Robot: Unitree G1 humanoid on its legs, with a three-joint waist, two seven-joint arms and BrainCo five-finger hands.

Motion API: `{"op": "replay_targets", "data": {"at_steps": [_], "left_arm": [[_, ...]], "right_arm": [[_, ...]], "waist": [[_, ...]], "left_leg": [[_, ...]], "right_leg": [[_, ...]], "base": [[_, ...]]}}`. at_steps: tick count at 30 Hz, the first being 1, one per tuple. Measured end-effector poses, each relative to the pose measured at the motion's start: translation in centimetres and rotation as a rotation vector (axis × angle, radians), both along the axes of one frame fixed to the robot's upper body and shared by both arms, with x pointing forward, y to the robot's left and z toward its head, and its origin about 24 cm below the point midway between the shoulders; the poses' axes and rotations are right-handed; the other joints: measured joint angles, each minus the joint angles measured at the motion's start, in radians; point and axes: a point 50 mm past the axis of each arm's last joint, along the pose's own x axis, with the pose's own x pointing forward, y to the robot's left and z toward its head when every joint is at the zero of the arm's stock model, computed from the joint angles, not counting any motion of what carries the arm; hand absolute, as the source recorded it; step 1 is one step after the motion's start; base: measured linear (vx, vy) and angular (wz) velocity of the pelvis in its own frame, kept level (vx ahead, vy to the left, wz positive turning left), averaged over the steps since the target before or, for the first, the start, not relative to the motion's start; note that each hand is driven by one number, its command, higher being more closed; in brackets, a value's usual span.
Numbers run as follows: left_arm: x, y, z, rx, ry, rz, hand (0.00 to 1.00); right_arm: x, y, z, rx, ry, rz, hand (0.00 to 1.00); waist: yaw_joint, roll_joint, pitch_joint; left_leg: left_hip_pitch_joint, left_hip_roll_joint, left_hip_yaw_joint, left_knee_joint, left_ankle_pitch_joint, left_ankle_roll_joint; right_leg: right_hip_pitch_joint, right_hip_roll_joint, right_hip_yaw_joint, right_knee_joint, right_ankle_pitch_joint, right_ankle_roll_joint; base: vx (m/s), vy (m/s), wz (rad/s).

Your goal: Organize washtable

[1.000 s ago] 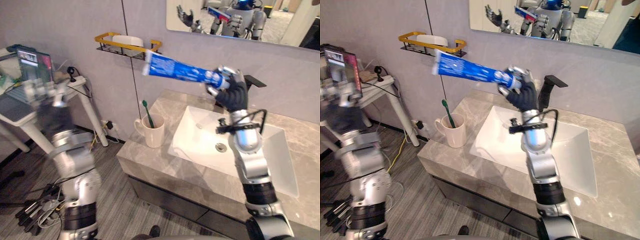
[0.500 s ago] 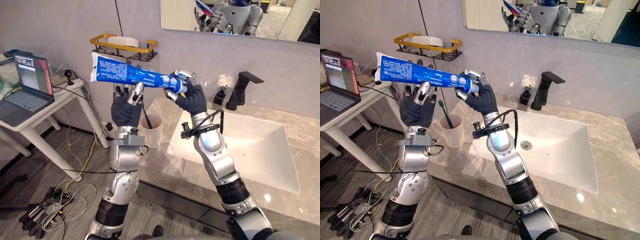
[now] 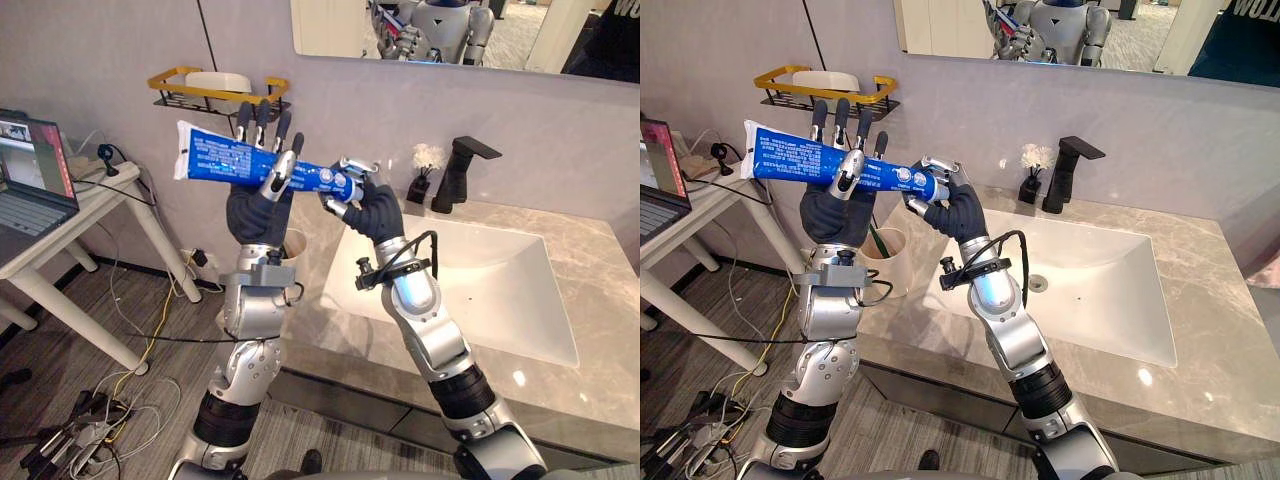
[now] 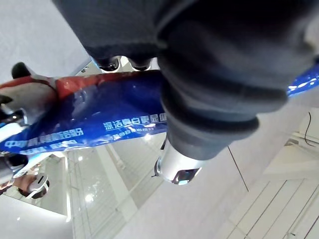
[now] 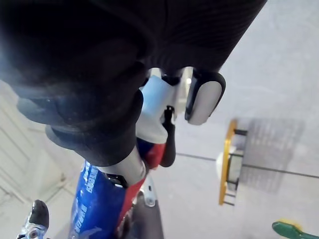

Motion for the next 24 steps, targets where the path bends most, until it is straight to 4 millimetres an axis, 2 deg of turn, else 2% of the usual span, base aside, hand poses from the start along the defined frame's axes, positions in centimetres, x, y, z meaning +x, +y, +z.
{"op": "replay_targets", "data": {"at_steps": [1, 2, 19, 20, 24], "left_arm": [[0.0, 0.0, 0.0, 0.000, 0.000, 0.000, 0.00], [0.0, 0.0, 0.0, -0.001, 0.000, 0.000, 1.00], [0.0, 0.3, -0.8, 0.034, 0.036, 0.032, 1.00], [0.0, 0.3, -0.8, 0.035, 0.035, 0.033, 1.00], [-0.1, 0.6, -0.9, 0.092, 0.020, 0.074, 1.00]], "right_arm": [[0.0, 0.0, -0.1, 0.000, 0.006, -0.001, 1.00], [-0.1, -0.1, -0.5, 0.000, 0.019, -0.004, 1.00], [-0.3, -0.3, -2.5, -0.015, 0.097, 0.029, 1.00], [-0.3, -0.3, -2.6, -0.016, 0.097, 0.032, 0.00], [-0.3, -0.7, -3.0, 0.005, 0.123, 0.040, 0.00]], "waist": [[0.000, 0.000, 0.000], [0.000, 0.000, 0.000], [-0.001, -0.006, 0.000], [-0.002, -0.007, 0.000], [-0.001, -0.012, 0.000]], "left_leg": [[0.000, 0.000, 0.001, 0.000, 0.000, 0.000], [0.000, 0.000, 0.002, 0.000, 0.000, 0.000], [-0.001, 0.008, 0.043, 0.000, -0.004, 0.002], [-0.001, 0.008, 0.044, 0.000, -0.004, 0.002], [-0.001, 0.019, 0.065, 0.000, -0.006, 0.000]], "right_leg": [[0.000, 0.000, 0.001, 0.000, 0.000, 0.000], [-0.001, 0.000, 0.002, 0.000, 0.000, 0.000], [-0.018, 0.004, 0.041, -0.008, 0.013, 0.000], [-0.019, 0.005, 0.042, -0.008, 0.014, 0.000], [-0.022, 0.015, 0.065, -0.025, 0.030, -0.006]], "base": [[-0.01, 0.000, -0.03], [-0.01, 0.000, -0.04], [-0.01, 0.002, -0.07], [0.00, 0.000, -0.09], [-0.01, -0.005, -0.16]]}}
